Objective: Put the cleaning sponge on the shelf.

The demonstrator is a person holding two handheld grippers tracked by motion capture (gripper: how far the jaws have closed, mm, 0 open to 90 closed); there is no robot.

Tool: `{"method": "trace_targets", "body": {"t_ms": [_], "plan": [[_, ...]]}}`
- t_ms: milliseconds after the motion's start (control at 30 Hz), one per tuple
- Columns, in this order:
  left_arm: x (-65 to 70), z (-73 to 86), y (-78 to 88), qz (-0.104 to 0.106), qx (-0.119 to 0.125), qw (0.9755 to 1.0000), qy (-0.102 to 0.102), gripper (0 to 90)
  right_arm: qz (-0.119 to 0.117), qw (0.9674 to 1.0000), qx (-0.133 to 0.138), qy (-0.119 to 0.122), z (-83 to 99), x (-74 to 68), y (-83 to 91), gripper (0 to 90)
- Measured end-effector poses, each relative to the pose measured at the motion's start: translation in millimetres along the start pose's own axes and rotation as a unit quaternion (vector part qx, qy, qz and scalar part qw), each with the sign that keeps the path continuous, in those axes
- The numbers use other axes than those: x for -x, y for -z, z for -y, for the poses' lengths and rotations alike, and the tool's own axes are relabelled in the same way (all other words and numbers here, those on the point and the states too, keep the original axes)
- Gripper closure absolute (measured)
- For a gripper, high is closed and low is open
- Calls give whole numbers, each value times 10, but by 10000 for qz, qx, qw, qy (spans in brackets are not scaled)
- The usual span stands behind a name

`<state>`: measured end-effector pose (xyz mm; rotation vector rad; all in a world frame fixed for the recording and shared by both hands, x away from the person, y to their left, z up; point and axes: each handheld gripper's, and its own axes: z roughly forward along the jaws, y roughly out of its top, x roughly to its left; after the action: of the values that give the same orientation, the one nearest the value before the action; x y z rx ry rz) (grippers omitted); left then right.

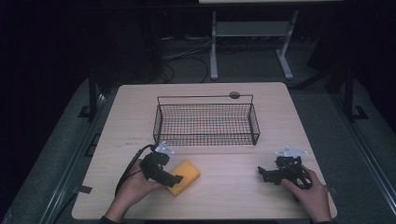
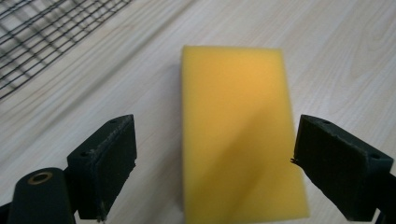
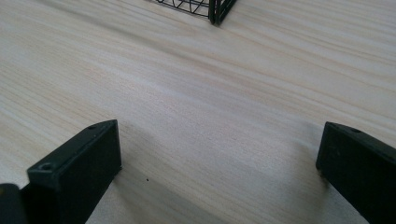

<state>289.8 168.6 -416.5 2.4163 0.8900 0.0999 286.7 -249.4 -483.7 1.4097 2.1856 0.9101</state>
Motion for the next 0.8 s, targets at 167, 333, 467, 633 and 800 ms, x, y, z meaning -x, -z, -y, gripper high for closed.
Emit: {"method": "trace_targets", "body": {"t_ms": [167, 333, 467, 633, 800], "plan": [[76, -61, -81, -50, -151, 9998, -119, 124, 0, 10000, -1, -2, 0, 0, 0, 0], [95, -83, -131, -60, -228, 9996, -164, 124, 0, 10000, -1, -6, 0, -1, 0, 0], [114, -103, -179, -81, -297, 9993, -211, 124, 1, 10000, 0, -7, 0, -1, 0, 0], [117, -119, -267, -137, -372, 9990, -219, 124, -1, 10000, 1, -5, 0, -1, 0, 0], [122, -121, -323, -127, -436, 9987, -249, 124, 0, 10000, 0, -4, 0, -1, 0, 0]]}}
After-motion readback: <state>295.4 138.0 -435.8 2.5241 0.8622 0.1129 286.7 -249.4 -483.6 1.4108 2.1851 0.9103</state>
